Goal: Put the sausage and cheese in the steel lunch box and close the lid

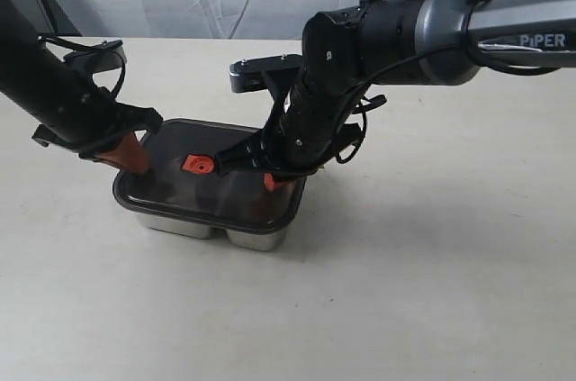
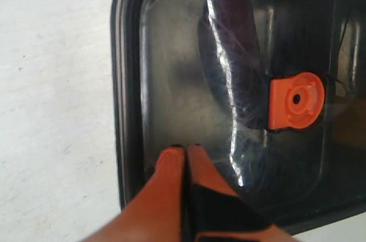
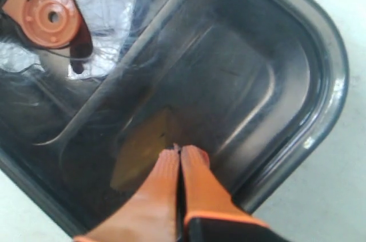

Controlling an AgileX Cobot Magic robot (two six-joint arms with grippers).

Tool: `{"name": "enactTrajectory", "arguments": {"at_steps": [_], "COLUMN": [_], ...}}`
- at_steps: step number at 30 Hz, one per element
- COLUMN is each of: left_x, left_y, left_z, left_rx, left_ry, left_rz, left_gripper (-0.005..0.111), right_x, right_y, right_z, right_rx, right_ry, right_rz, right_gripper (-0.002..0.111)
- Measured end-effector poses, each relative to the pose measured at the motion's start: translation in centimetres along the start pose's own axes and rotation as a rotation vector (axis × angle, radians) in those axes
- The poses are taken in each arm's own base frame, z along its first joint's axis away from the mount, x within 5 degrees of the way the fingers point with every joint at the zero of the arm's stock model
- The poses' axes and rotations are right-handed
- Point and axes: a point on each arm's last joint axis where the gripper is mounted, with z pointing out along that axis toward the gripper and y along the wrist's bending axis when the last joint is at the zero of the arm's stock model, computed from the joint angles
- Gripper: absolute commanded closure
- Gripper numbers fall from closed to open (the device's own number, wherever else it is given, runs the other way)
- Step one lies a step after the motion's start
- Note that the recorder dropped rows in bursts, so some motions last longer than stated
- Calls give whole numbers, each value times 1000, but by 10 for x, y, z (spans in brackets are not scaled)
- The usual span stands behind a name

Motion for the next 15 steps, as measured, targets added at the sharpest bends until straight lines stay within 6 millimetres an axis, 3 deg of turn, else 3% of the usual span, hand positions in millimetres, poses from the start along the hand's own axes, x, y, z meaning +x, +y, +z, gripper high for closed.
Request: {"name": "enactTrajectory", "arguments": {"at_steps": [6, 8, 11, 15], "left_x": [-2, -4, 2, 23], "left_y": [-1, -9, -36, -58], "left_z": [-7, -28, -98, -153], "left_rx": [-20, -45, -88, -110], "left_ry": [-43, -141, -422, -631], "left_rz": [38, 87, 172, 232], "left_gripper": [107, 107, 107, 107], "right_x": [-2, -2, -6, 0], "right_y": [1, 2, 9, 13], "right_z": [-7, -23, -89, -137], "right_rx": [2, 1, -15, -25], "right_ry": [-29, -68, -251, -361], "right_rz": [-11, -25, -73, -102], "right_gripper": [109, 109, 109, 109]}}
